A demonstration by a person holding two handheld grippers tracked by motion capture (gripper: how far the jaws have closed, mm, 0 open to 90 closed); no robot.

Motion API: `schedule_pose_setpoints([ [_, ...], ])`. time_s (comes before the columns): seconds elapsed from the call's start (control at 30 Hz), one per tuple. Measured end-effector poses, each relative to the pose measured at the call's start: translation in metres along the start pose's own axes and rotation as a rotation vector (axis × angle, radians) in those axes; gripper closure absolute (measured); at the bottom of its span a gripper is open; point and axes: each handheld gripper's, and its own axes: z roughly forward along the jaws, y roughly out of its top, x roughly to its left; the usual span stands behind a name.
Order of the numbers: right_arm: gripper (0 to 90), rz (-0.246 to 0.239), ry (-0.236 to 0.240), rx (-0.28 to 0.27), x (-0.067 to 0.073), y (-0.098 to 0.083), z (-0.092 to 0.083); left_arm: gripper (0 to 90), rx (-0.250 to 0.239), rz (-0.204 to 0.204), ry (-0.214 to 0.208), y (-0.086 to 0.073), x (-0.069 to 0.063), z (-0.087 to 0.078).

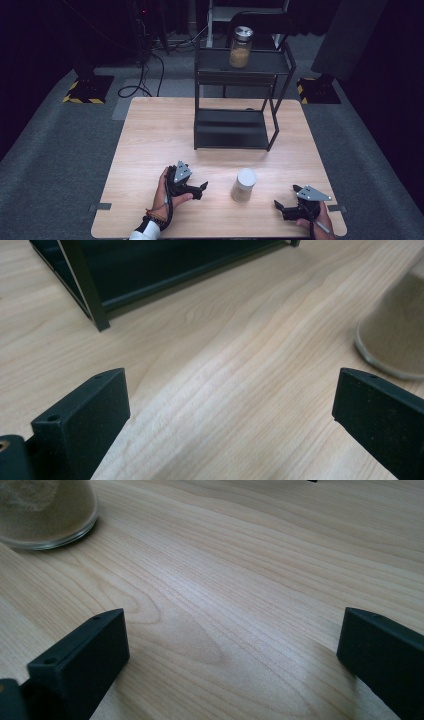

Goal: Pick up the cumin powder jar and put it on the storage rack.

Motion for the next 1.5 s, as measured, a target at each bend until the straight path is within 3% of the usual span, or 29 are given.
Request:
schedule_pose_setpoints([
  [0.63,0.0,0.000,0.001,0.000,0.000,0.000,0.000,2.0,0.072,0.012,-0.008,-0.012,-0.002,0.010],
  [0.93,0.0,-0.001,0.001,0.000,0.000,0.000,0.000,1.7,0.061,0.049,0.009,-0.017,-0.007,0.010],
  [1.5,0.0,-0.005,0.006,-0.001,-0.001,0.000,0.000,1.6,0.044,0.049,0.009,-0.021,-0.007,0.009],
])
